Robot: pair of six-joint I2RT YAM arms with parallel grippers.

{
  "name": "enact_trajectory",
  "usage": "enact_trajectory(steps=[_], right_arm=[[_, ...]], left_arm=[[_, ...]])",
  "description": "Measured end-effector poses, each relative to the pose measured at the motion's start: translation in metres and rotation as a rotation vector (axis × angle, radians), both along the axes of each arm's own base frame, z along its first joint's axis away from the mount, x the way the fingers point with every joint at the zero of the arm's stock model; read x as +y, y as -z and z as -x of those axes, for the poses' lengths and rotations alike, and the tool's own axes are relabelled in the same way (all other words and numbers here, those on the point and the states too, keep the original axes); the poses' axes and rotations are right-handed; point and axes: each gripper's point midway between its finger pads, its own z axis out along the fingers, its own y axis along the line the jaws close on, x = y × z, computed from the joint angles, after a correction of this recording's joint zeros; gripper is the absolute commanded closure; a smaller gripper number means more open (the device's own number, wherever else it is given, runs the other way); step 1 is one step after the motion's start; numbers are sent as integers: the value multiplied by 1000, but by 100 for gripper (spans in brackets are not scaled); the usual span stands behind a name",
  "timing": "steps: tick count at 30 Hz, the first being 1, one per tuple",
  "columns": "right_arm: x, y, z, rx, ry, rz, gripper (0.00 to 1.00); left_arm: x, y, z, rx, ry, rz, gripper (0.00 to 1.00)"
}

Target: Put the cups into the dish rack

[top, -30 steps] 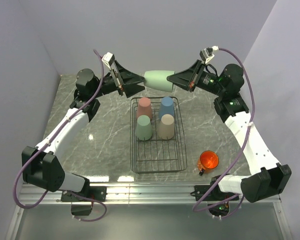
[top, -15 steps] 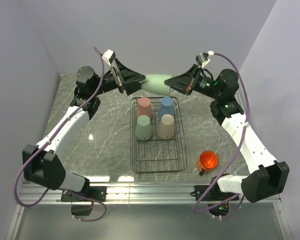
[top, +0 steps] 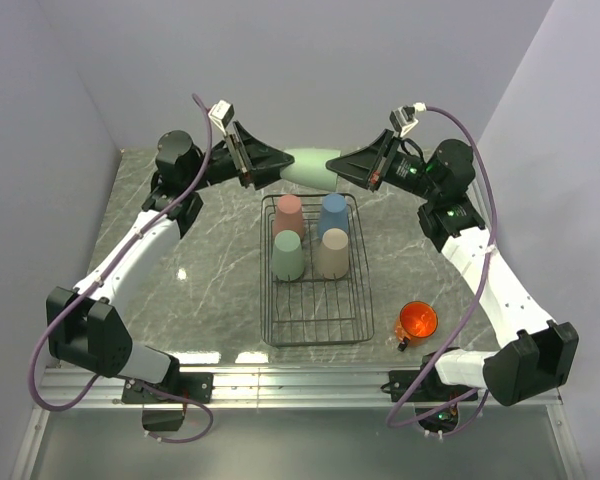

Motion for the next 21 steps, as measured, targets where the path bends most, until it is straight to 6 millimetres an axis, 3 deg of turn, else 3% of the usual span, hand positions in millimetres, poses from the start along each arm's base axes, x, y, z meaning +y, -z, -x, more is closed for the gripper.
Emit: enact_trajectory(steps=[3, 4, 6, 7, 11, 16, 18, 21], right_arm=[[0, 3, -1, -4, 8, 13, 97], [-1, 7, -3, 0, 17, 28, 78], [-2, 11, -8, 2, 49, 62, 63], [-4, 16, -11, 7, 79, 96, 61], [-22, 43, -21, 55, 214, 249, 60], [-74, 100, -14, 167, 391, 429, 61], [-91, 125, -6, 217, 432, 489, 63], [-98, 149, 5, 270, 433, 554, 64]], left_arm=[[0, 1, -1, -7, -4, -14, 94], [1, 2, -2, -6, -8, -27, 100], [2, 4, -7, -7, -23, -75, 100], [2, 4, -11, -12, -34, -110, 100], [8, 1, -29, -80, -131, -252, 100], [22, 21, -39, -92, -235, -442, 100], [19, 33, -41, -94, -242, -521, 100], [0, 55, -41, -86, -222, -642, 100]])
